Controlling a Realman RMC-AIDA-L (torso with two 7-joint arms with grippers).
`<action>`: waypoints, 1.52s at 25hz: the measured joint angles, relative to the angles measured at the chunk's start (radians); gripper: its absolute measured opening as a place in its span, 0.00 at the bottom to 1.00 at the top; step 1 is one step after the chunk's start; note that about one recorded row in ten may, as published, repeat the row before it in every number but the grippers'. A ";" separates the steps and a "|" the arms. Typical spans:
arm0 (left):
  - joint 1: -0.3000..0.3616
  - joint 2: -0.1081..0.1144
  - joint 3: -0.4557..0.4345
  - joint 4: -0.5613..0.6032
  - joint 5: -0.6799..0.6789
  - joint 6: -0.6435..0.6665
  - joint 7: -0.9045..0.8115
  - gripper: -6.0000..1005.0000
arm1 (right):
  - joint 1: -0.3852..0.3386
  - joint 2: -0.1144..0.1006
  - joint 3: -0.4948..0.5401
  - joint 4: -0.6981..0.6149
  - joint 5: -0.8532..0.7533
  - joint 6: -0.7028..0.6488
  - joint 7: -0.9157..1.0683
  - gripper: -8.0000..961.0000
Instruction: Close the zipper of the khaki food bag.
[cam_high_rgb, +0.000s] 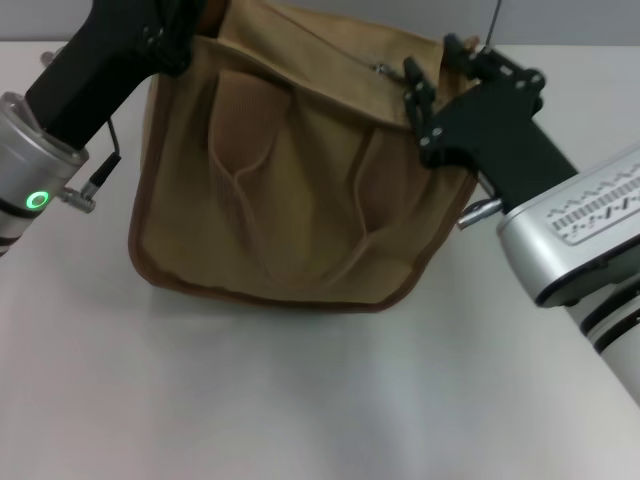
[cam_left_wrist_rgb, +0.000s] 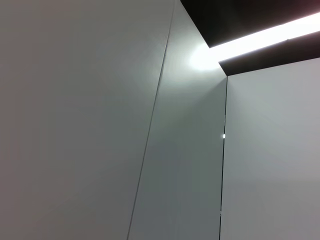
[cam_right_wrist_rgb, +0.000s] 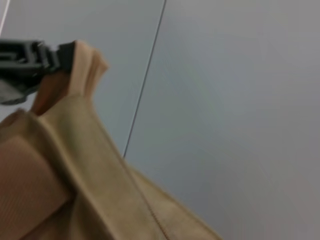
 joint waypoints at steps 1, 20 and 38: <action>-0.004 0.000 0.001 0.000 0.000 -0.003 0.000 0.03 | 0.007 0.000 -0.002 -0.009 0.000 0.000 0.000 0.37; -0.022 0.000 -0.004 0.000 -0.001 -0.040 -0.001 0.03 | 0.018 -0.010 -0.049 -0.024 -0.011 0.001 0.000 0.37; -0.029 -0.002 0.000 -0.008 0.000 -0.061 0.007 0.03 | 0.130 0.007 -0.023 -0.158 -0.004 -0.022 0.006 0.37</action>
